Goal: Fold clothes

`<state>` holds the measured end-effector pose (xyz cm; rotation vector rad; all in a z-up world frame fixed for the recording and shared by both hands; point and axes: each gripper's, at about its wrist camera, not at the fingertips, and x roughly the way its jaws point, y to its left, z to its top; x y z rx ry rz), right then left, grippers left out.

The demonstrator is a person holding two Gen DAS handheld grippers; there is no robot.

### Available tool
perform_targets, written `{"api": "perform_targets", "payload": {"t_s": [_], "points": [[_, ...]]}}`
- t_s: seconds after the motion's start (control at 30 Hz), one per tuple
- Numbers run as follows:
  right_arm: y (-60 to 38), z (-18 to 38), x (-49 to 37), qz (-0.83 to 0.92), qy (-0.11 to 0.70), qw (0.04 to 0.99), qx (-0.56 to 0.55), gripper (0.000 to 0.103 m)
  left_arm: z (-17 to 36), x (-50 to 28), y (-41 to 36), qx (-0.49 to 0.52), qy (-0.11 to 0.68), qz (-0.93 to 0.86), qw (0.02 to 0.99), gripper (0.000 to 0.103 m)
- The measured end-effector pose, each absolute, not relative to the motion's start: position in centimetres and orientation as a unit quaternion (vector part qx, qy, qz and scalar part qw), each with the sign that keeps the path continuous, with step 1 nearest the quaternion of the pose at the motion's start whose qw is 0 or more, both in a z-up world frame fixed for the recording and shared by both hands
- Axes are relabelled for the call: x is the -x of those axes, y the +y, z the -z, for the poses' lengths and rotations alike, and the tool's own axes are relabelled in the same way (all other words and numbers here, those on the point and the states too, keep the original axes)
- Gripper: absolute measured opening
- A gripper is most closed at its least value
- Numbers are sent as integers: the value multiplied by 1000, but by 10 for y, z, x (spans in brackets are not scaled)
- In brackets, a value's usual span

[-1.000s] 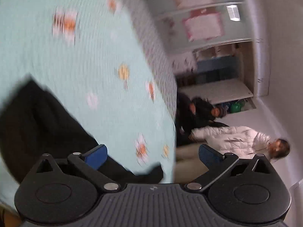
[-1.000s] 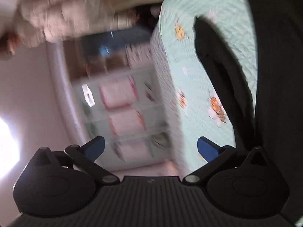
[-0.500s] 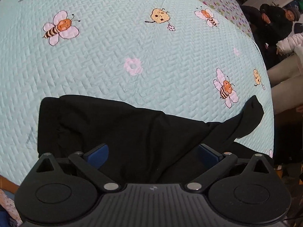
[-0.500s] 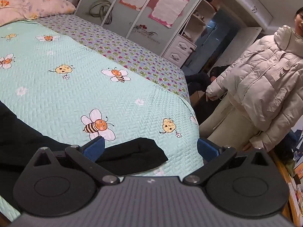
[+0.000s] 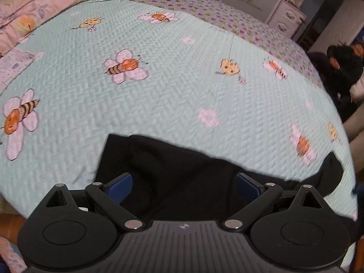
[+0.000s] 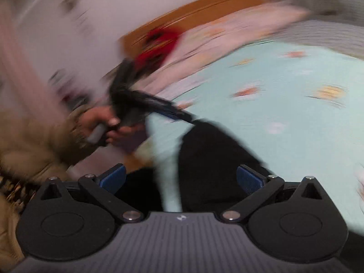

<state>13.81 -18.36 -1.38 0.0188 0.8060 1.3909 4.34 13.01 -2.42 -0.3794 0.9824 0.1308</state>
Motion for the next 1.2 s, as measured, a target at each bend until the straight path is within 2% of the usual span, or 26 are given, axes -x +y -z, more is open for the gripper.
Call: {"api": "perform_targets", "payload": {"t_s": [0.2, 0.3, 0.43, 0.57, 0.6, 0.67, 0.77, 1.03, 1.13, 1.2], "points": [[-97, -29, -153, -746, 304, 592, 20, 103, 51, -29, 159, 162, 481, -80, 858, 97], [-86, -53, -153, -763, 280, 583, 29, 103, 61, -33, 158, 135, 490, -75, 858, 91], [-93, -72, -148, -763, 267, 588, 36, 103, 55, -42, 132, 85, 467, -36, 880, 89], [-99, -75, -146, -748, 279, 601, 41, 103, 56, -49, 122, 98, 465, -19, 879, 61], [-101, -72, -147, -743, 282, 606, 40, 103, 58, -50, 122, 99, 468, -20, 878, 60], [-107, -68, -148, -733, 284, 617, 34, 103, 62, -52, 121, 100, 475, -20, 874, 62], [-117, -59, -149, -712, 285, 641, 34, 103, 69, -55, 120, 101, 484, -22, 869, 73], [-148, -13, -167, -604, 337, 721, 34, 103, 84, -64, 110, 99, 505, -21, 857, 73], [-168, 5, -179, -456, 356, 811, 88, 103, 89, -67, 101, 89, 514, -16, 853, 79], [-191, 15, -189, -336, 360, 863, 114, 96, 93, -69, 101, 85, 518, -19, 851, 83]]}}
